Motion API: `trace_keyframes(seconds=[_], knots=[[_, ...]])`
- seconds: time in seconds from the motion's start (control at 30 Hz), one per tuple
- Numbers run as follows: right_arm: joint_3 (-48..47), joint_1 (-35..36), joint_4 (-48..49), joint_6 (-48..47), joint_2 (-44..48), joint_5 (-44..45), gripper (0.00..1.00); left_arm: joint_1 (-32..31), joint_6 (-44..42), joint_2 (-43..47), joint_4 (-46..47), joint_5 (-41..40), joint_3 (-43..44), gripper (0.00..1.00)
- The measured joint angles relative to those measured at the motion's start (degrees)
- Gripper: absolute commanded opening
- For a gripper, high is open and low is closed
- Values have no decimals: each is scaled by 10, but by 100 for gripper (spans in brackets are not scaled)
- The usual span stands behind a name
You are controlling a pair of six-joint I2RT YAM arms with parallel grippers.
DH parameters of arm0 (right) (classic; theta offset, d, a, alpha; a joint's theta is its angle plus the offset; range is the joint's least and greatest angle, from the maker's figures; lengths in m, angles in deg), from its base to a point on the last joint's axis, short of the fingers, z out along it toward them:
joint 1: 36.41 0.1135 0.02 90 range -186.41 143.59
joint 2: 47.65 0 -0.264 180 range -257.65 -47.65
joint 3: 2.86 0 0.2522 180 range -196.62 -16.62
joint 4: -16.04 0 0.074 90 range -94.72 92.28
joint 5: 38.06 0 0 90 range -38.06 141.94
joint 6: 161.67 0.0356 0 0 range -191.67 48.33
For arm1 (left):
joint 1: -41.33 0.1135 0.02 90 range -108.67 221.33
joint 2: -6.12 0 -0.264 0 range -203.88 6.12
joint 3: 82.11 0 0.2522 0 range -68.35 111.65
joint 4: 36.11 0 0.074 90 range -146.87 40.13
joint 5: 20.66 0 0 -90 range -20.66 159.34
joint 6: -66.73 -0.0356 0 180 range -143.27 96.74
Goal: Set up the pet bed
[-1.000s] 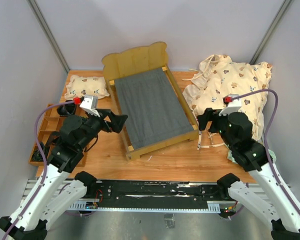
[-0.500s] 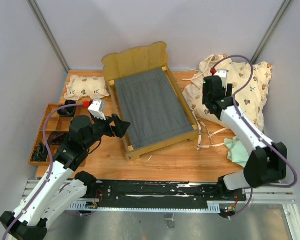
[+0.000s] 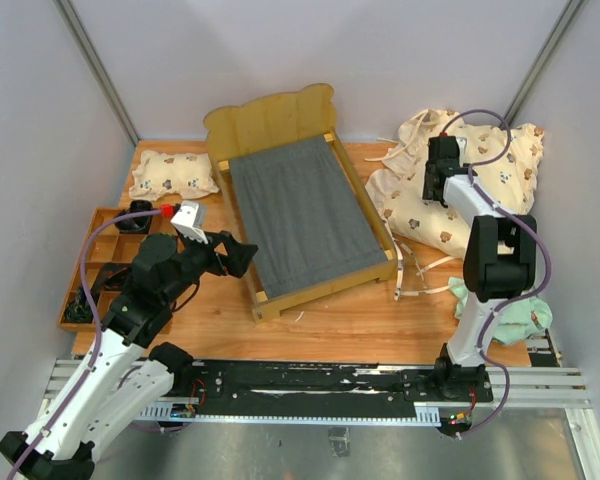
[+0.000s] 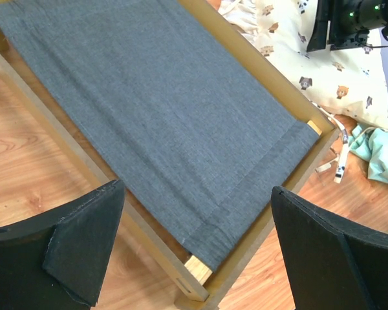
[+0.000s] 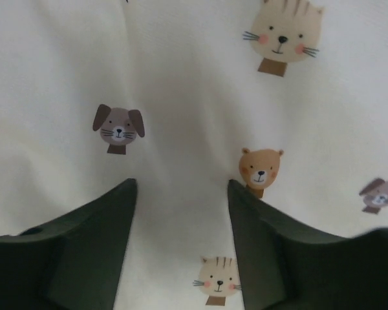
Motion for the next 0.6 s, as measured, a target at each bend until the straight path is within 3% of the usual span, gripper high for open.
trace_keyframes(seconds=[0.13,0.17,0.43,0.5,0.6], knots=[[-21,-12,-3,-12,-40,-24,7,0,-3,1,0,-1,-2,99],[-22,-12,-5,-15,-41,-27,1,0,-3,1,0,-2,-3,99],[-19,-10,-12,-45,37,-39,0,0,-7,11,0,-9,-8,99],[-15,-9,-9,-51,74,-39,6,0,-7,12,0,-9,-8,99],[-12,-9,-4,-51,120,-40,51,0,-7,14,0,-9,-8,99]])
